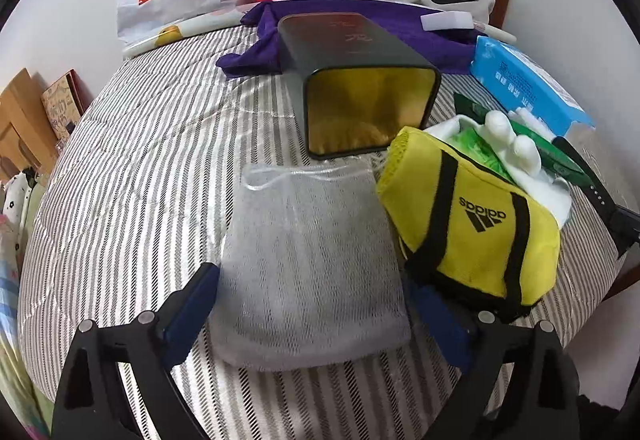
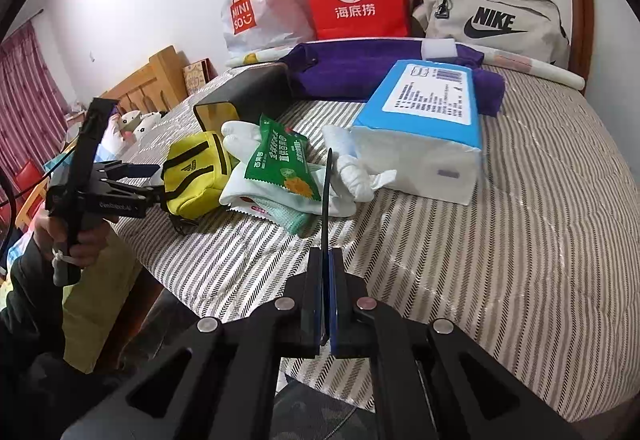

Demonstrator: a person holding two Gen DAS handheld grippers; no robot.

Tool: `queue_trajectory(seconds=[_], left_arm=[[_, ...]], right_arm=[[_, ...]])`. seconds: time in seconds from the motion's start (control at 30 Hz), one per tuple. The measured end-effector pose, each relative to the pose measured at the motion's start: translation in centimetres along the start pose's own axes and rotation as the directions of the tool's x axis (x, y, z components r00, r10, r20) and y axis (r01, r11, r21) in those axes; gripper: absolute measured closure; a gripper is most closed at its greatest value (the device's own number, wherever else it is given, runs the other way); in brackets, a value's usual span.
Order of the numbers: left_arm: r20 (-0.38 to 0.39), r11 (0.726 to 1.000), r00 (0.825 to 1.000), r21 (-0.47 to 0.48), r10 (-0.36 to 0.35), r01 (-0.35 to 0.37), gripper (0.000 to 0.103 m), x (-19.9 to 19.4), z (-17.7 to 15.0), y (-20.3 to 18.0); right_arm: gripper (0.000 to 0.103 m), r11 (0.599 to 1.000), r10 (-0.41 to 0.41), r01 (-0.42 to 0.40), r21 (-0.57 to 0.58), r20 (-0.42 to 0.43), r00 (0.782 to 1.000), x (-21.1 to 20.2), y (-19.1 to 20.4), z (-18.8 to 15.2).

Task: Organize soft objects
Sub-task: 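Grasp the black watch strap with right gripper while left gripper holds the mesh bag, then carry the mesh bag and black strap over the purple towel with both grippers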

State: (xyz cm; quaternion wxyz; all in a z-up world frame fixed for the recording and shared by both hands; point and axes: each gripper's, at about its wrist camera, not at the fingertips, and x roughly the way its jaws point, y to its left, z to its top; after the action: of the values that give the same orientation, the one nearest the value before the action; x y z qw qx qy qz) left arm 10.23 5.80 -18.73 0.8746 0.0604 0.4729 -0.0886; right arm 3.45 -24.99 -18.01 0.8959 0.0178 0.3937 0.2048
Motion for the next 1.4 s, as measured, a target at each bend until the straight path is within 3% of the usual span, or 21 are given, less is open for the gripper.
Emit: queue_trajectory(seconds=[0.07, 0.13, 0.2, 0.33, 0.4, 0.43, 0.57, 0.7, 0.73, 0.8, 0.83, 0.93, 1.03, 1.13, 1.17, 1.3, 1.4], left_arm=[[0.019, 1.0, 1.0, -0.005, 0.008, -0.008, 0.006, 0.1, 0.0, 0.0], [0.039, 1.0, 0.999, -0.007, 0.015, -0.015, 0.013, -0.1, -0.1, 0.1], [0.052, 1.0, 0.999, 0.005, 0.008, -0.008, 0.035, -0.4, -0.2, 0.0], [0.058, 1.0, 0.998, 0.013, 0.004, -0.004, 0.059, -0.7, -0.1, 0.0], [0.053, 1.0, 0.999, 0.0, 0.011, -0.011, 0.078, -0.9, -0.1, 0.4], [0.049, 1.0, 0.999, -0.007, 0.015, -0.015, 0.08, -0.9, -0.1, 0.6], [0.035, 1.0, 0.999, -0.016, 0.014, -0.014, 0.082, -1.0, -0.2, 1.0], [0.022, 1.0, 1.0, -0.025, 0.016, -0.016, 0.082, -0.9, 0.0, 1.0], [0.018, 0.999, 1.0, -0.034, 0.012, -0.011, 0.082, -0.9, 0.1, 1.1], [0.018, 0.999, 1.0, -0.043, 0.006, -0.005, 0.082, -0.9, 0.1, 1.3], [0.021, 0.999, 1.0, -0.045, 0.004, -0.003, 0.082, -0.9, 0.1, 1.3], [0.031, 0.999, 0.999, -0.044, 0.006, -0.005, 0.082, -0.9, 0.0, 1.3], [0.033, 0.999, 0.999, -0.047, 0.01, -0.009, 0.082, -0.9, -0.1, 1.3], [0.033, 0.999, 0.999, -0.053, 0.009, -0.007, 0.082, -1.0, -0.1, 1.3], [0.034, 0.998, 0.999, -0.055, 0.008, -0.006, 0.082, -1.0, -0.1, 1.3], [0.049, 0.998, 0.999, -0.062, 0.018, -0.015, 0.086, -1.0, -0.3, 1.4], [0.043, 0.997, 0.999, -0.076, 0.009, -0.005, 0.09, -1.2, -0.4, 1.6]], right_arm=[[0.1, 1.0, -0.004, 0.004, 0.008, 0.008, 1.0, -0.3, -0.3, 0.1], [0.1, 1.0, -0.002, 0.002, 0.022, 0.014, 1.0, -0.6, -0.6, 0.1], [0.1, 1.0, 0.004, -0.005, 0.025, 0.023, 1.0, -0.9, -0.6, 0.1], [0.1, 0.999, 0.043, -0.044, 0.02, 0.047, 0.998, -1.7, -0.1, 0.4], [0.1, 0.998, 0.053, -0.054, 0.015, 0.057, 0.997, -2.0, 0.1, 0.6], [0.1, 0.999, 0.049, -0.05, 0.016, 0.055, 0.997, -2.1, 0.1, 0.7], [0.1, 1.0, -0.003, 0.003, 0.009, 0.014, 1.0, -1.1, -0.3, 0.6], [0.091, 1.0, 0.013, -0.012, 0.018, -0.024, 1.0, 0.4, -0.3, 0.6], [0.084, 1.0, 0.025, -0.024, 0.018, -0.033, 0.999, 0.8, -0.1, 0.6], [0.046, 0.999, 0.032, -0.031, 0.03, -0.031, 0.999, 1.6, 0.2, 0.6], [0.045, 0.999, 0.024, -0.023, 0.032, -0.024, 0.999, 1.9, 0.3, 0.5], [0.046, 0.999, 0.007, -0.005, 0.046, -0.042, 0.999, 3.3, 0.4, 0.4], [0.057, 0.999, -0.033, 0.034, 0.033, -0.023, 0.999, 4.2, 1.0, 0.2], [0.071, 0.994, -0.108, 0.108, -0.006, 0.006, 0.994, 4.6, 2.0, 0.0], [0.082, 0.991, -0.131, 0.131, -0.014, 0.012, 0.991, 4.7, 2.1, -0.1], [0.083, 0.997, -0.067, 0.067, 0.025, -0.001, 0.998, 4.1, 1.3, -0.3], [0.083, 0.997, -0.069, 0.069, 0.026, 0.008, 0.998, 3.2, 1.4, -0.6]])
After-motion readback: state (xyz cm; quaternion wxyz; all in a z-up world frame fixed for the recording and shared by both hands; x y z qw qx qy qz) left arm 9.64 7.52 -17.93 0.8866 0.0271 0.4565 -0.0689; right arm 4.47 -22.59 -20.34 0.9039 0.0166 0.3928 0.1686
